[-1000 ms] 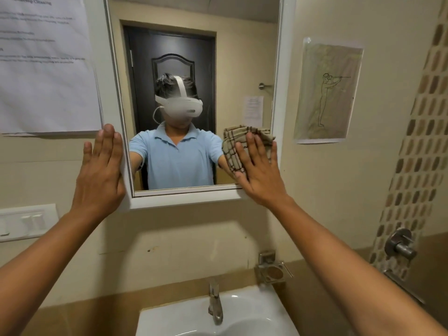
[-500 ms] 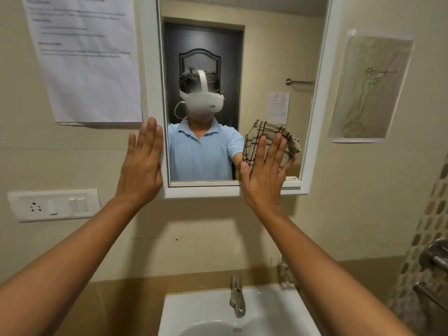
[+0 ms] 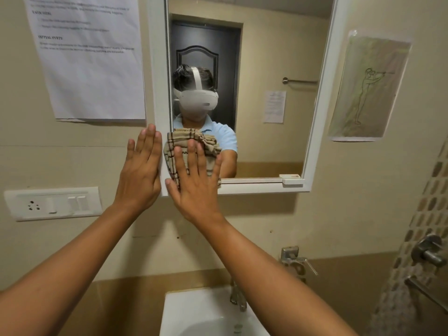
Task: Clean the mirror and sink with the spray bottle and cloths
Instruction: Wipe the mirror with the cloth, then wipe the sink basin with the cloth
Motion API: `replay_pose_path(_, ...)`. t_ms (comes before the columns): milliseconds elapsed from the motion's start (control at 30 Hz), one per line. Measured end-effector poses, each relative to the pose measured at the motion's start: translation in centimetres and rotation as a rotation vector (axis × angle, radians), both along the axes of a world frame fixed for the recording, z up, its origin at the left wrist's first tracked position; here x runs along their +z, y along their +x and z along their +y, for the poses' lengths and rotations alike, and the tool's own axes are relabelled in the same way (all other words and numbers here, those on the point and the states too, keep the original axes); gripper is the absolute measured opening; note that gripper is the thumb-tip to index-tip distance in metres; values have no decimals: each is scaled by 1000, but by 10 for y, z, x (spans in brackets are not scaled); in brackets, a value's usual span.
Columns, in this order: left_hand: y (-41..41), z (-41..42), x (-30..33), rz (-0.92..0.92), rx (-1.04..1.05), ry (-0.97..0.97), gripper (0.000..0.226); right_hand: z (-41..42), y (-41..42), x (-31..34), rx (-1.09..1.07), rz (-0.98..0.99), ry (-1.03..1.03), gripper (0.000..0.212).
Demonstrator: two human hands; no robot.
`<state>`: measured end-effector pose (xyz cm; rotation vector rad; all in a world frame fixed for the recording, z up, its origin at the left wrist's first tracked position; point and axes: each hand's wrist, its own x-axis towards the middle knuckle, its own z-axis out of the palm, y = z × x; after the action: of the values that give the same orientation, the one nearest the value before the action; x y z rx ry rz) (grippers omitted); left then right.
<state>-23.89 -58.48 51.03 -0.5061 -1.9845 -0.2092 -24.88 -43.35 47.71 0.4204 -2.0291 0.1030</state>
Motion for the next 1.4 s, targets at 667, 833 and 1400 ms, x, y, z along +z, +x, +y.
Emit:
replay_pose_path(667,30,17,-77,-208,-22,16,77,97,35,-59,112,-68,176,84)
replay_pose_path(833,57,31,-116,-284,-122,159,72,83,84,-89,454,-395,-518,72)
replay_pose_path(1400,102,109,-234,-1467,-645,1126,27,113,158,-202,765,-1367,-1767,53)
